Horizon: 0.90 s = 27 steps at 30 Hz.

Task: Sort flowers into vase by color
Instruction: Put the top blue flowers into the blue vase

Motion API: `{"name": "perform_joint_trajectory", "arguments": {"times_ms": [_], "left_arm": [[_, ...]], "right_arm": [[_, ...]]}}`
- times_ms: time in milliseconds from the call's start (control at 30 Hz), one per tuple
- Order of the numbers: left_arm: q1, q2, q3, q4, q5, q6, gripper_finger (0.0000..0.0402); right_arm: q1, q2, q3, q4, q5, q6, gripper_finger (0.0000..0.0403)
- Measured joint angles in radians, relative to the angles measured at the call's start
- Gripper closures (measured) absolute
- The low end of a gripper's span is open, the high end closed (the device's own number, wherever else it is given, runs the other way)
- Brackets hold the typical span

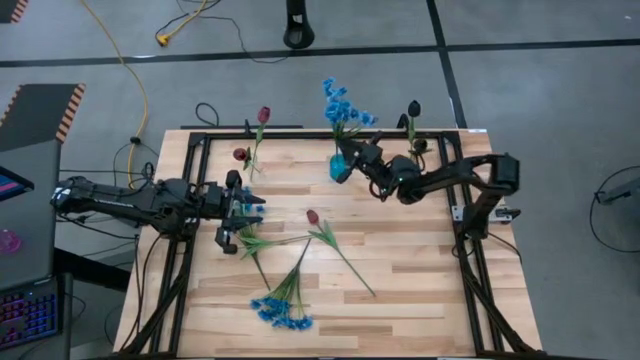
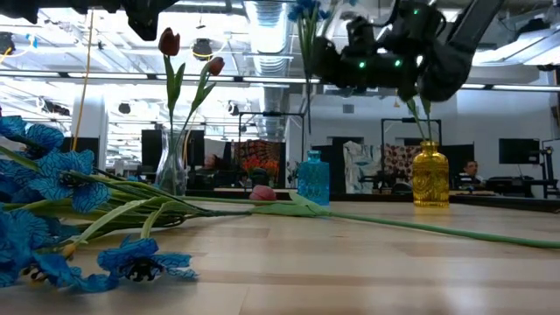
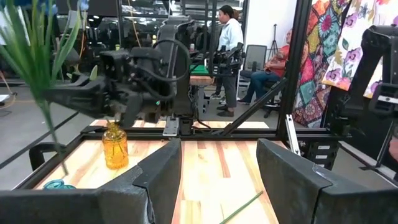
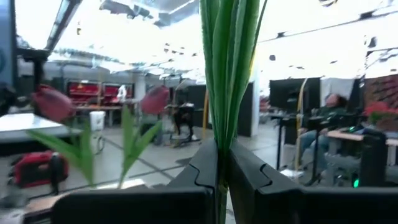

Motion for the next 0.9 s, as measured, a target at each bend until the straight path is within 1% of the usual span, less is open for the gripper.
{"name": "perform_joint_trajectory", "arguments": {"times_ms": [67,200,500,600,733,900], "left_arm": [[0.000,0.000,0.000,-0.001,0.000,0.000,0.0205],[0.000,0.000,0.000,-0.001,-0.001,0.000,0.0205],[0.000,0.000,0.000,-0.002,-0.001,0.000,0.0205],[0.000,0.000,0.000,-0.002,-0.001,0.001,0.0205],[0.000,0.000,0.000,-0.002,-0.001,0.001,0.0205],[0.000,0.000,0.000,-0.002,-0.001,0.004,0.0205]], "right_arm": [[-0.011,0.032,0.004,0.038,0.000,-0.030,0.0357],[-0.011,0.071,0.027,0.041,0.009,-0.085,0.0357],[-0.010,0.084,0.039,0.037,0.030,-0.149,0.0357],[-0.003,0.084,0.038,0.031,0.074,-0.192,0.0357],[-0.002,0.084,0.038,0.026,0.095,-0.191,0.0357],[-0.010,0.084,0.038,-0.029,0.096,-0.139,0.0357]]}}
